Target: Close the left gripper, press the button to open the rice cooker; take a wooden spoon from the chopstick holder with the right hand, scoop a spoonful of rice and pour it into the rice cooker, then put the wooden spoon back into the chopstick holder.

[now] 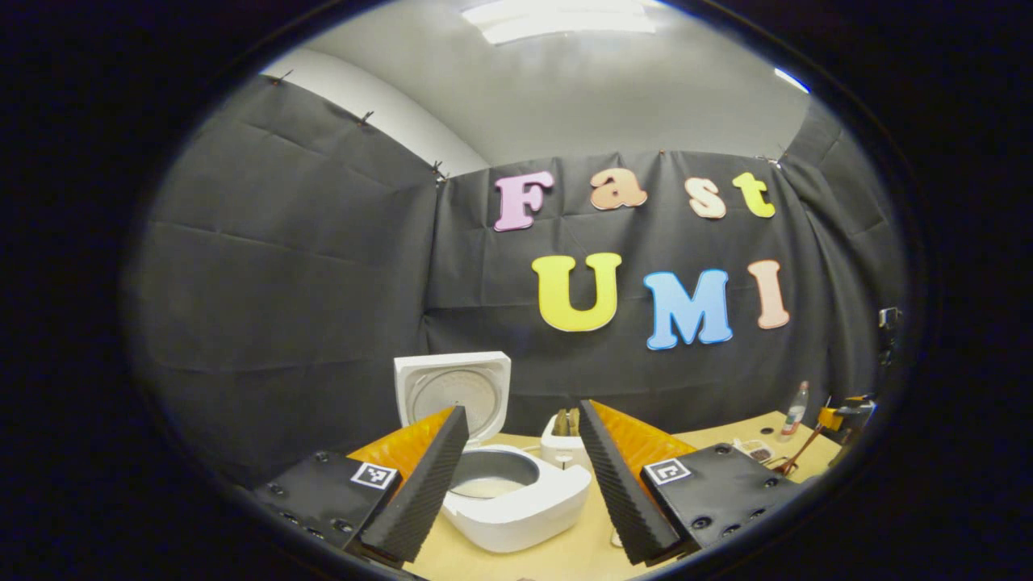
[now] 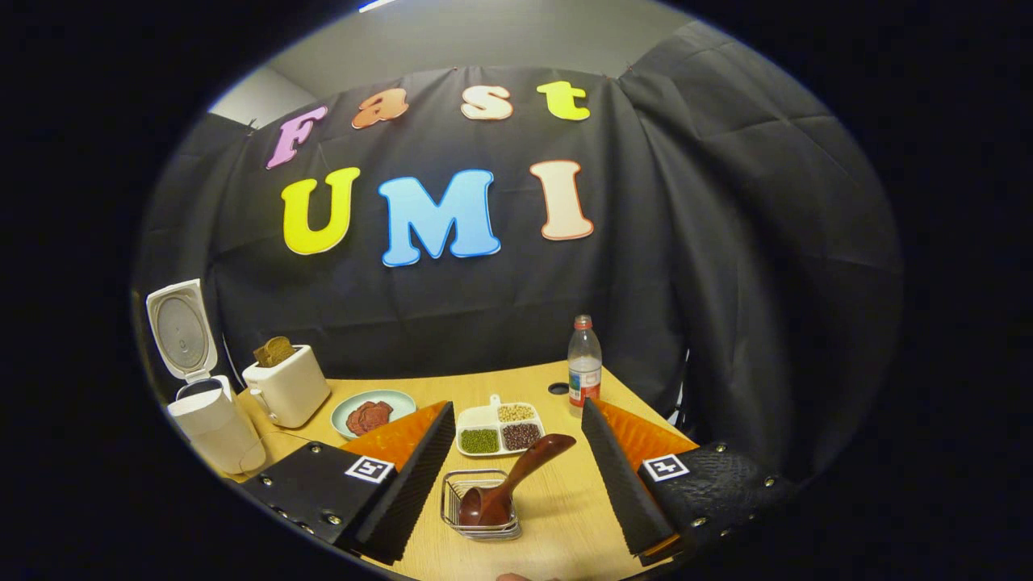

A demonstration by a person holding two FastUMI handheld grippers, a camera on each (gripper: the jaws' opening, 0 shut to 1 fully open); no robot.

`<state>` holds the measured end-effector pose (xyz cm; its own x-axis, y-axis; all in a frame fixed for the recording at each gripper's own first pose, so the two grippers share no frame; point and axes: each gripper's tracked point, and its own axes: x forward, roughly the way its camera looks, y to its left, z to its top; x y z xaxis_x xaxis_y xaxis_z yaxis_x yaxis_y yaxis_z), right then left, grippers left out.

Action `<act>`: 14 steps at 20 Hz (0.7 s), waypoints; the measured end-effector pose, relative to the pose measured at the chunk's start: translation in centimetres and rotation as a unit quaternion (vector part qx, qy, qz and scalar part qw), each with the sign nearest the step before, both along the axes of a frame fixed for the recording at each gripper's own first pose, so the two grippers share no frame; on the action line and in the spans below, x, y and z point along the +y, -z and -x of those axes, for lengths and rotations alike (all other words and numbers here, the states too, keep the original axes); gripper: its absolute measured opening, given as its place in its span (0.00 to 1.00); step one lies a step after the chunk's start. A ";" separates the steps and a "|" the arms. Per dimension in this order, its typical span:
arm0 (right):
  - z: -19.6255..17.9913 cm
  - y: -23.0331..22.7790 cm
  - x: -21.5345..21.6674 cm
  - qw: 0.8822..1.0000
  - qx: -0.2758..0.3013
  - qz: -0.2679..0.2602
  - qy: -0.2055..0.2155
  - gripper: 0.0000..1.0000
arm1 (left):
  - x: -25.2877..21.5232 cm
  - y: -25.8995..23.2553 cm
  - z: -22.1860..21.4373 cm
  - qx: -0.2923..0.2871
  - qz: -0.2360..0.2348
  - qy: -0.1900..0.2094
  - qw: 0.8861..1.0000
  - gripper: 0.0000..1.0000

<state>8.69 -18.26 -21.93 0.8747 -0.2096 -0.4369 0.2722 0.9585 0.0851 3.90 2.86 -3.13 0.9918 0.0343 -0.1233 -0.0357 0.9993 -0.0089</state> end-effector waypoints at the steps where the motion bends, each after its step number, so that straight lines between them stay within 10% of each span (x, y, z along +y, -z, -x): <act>1: -0.1 0.9 -0.1 1.000 0.008 -0.010 0.003 0.96 | 0.3 0.0 0.1 0.002 -0.003 -0.006 1.000 0.92; 10: -0.4 7.4 0.3 0.990 0.080 -0.114 0.027 0.95 | 1.8 -0.8 2.7 0.008 -0.028 -0.036 0.999 0.92; 12: -0.8 8.2 1.1 0.987 0.094 -0.132 0.022 0.72 | 2.0 -1.1 3.3 0.006 -0.035 -0.038 0.999 0.92; 14: -0.4 9.7 1.8 0.982 0.115 -0.148 0.006 0.70 | 2.2 -1.1 3.6 0.006 -0.038 -0.040 0.998 0.95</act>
<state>9.07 -16.44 -31.67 0.7437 -0.0520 -0.6665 0.3274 0.8976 0.2952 0.26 5.01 -1.99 0.9838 0.1238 -0.1293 -0.1157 0.9909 0.0681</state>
